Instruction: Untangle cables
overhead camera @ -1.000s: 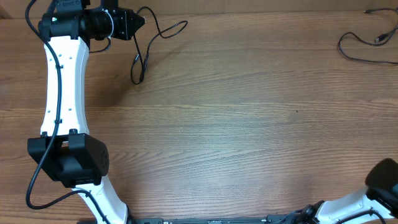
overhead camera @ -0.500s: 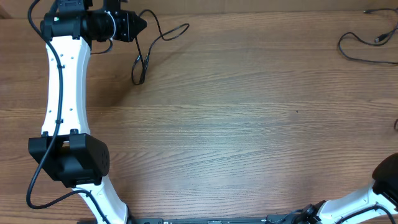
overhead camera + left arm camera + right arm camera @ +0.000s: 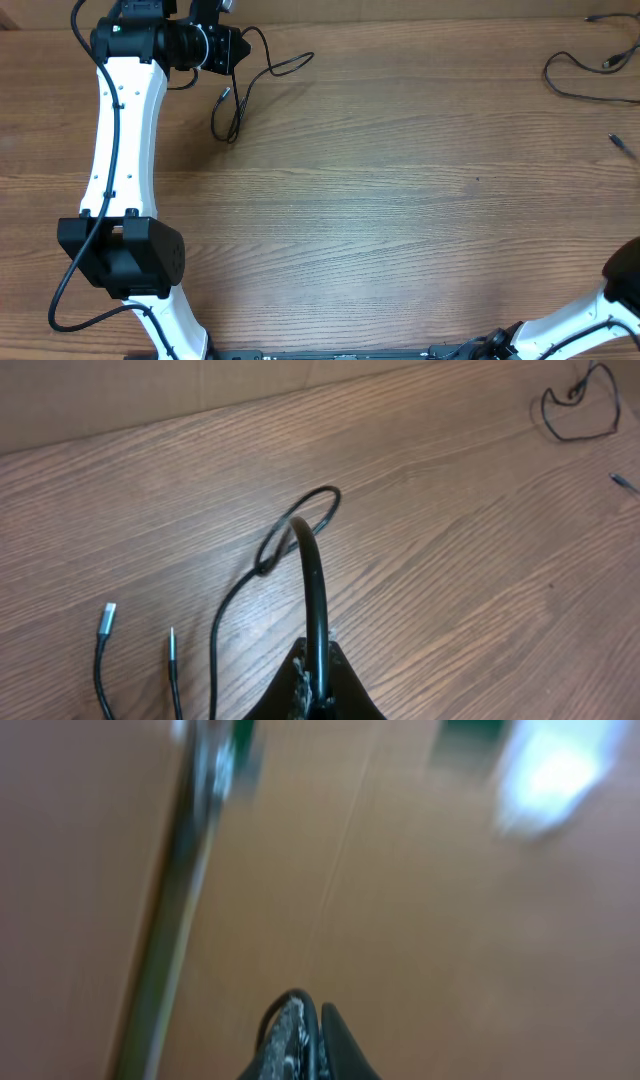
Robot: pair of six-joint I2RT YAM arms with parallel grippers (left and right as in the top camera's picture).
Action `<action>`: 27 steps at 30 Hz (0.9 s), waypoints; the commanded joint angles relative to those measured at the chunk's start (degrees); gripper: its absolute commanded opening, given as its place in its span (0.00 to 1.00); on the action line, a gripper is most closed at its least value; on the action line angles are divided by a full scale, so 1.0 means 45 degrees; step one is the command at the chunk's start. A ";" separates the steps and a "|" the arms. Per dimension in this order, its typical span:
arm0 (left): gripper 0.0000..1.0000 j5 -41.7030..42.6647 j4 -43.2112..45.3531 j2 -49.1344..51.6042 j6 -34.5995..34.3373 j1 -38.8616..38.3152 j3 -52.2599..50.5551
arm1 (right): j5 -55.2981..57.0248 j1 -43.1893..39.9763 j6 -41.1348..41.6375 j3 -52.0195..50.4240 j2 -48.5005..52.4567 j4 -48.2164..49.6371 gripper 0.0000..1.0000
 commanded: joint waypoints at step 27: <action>0.04 -0.0277 -0.0942 -0.0151 0.0826 -0.0243 0.0112 | -0.4512 -0.0631 0.5217 -0.0160 0.5620 -1.2570 0.04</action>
